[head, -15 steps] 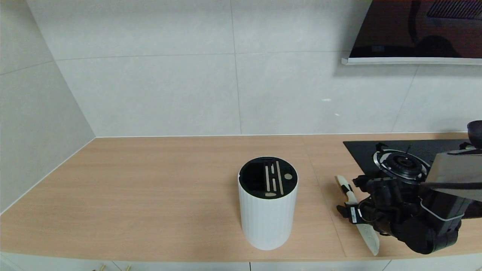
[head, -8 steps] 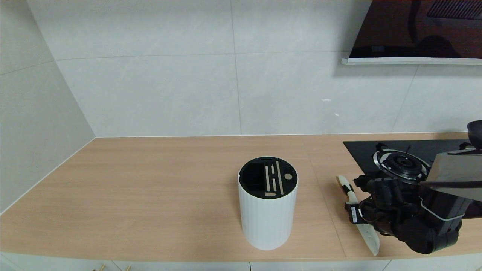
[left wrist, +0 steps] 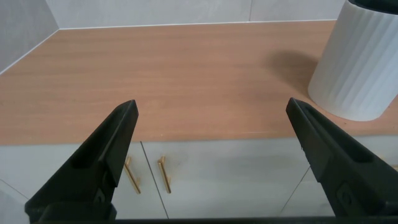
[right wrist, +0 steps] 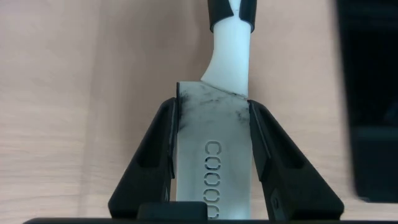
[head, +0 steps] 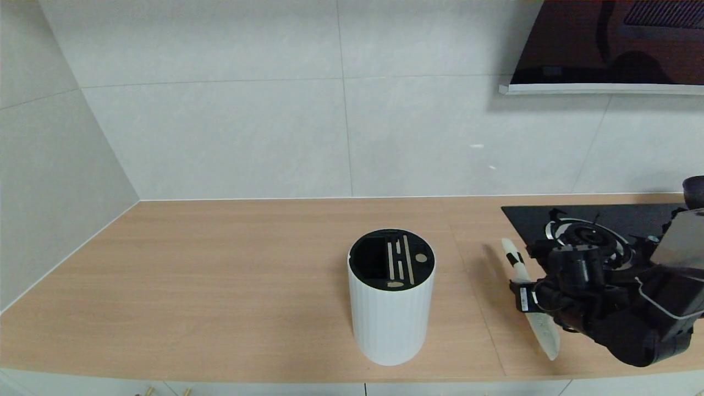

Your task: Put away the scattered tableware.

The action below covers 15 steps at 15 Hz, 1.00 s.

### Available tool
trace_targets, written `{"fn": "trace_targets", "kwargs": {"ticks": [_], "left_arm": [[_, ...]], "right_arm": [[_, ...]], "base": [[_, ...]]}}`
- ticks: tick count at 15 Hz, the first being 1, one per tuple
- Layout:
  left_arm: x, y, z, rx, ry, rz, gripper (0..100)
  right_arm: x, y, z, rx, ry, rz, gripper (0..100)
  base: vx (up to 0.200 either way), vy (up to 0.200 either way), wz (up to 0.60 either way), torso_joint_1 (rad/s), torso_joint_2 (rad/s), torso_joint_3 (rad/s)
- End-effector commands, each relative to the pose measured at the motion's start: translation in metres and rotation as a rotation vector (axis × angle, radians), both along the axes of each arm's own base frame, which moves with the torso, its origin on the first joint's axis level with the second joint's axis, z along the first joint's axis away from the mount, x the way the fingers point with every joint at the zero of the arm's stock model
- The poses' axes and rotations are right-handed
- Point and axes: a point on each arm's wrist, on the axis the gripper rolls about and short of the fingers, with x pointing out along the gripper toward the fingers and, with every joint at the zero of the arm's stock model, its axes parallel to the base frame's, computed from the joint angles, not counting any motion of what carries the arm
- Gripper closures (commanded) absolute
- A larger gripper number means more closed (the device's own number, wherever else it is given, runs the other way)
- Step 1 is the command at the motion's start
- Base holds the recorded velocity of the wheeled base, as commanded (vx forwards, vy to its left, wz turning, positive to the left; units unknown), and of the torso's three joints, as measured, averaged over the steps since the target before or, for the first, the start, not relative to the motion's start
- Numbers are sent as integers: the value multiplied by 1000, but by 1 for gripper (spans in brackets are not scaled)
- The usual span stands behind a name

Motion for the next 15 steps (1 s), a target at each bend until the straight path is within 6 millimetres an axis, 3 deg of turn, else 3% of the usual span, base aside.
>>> {"fn": "trace_targets", "kwargs": {"ticks": [1, 4, 6, 8, 11, 12, 13, 14, 15], "left_arm": [[0, 0, 0, 0, 1, 0, 0], [0, 0, 0, 0, 1, 0, 0], [0, 0, 0, 8, 1, 0, 0], [0, 0, 0, 11, 1, -2, 0], [-3, -2, 10, 23, -43, -101, 0], [-3, -2, 11, 22, -46, -107, 0], [-13, -6, 46, 29, -112, -269, 0], [-6, -7, 88, 28, -79, -354, 0], [13, -9, 118, 19, -21, -411, 0]], "right_arm": [[-22, -1, 60, 32, -154, 10, 100], [-45, 5, 97, 51, -206, 53, 100], [-51, 6, 110, 63, -252, 64, 100], [-54, 7, 124, 77, -299, 78, 100], [-47, 28, 171, 88, -366, 145, 100], [-47, 28, 171, 88, -364, 146, 100], [-50, 40, 187, 98, -376, 188, 100], [-53, 53, 200, 118, -409, 232, 100], [-57, 65, 208, 135, -433, 274, 100]], "base": [[0, 0, 0, 0, 0, 0], [0, 0, 0, 0, 0, 0], [0, 0, 0, 0, 0, 0], [0, 0, 0, 0, 0, 0], [0, 0, 0, 0, 0, 0], [0, 0, 0, 0, 0, 0], [0, 0, 0, 0, 0, 0], [0, 0, 0, 0, 0, 0], [0, 0, 0, 0, 0, 0]]}}
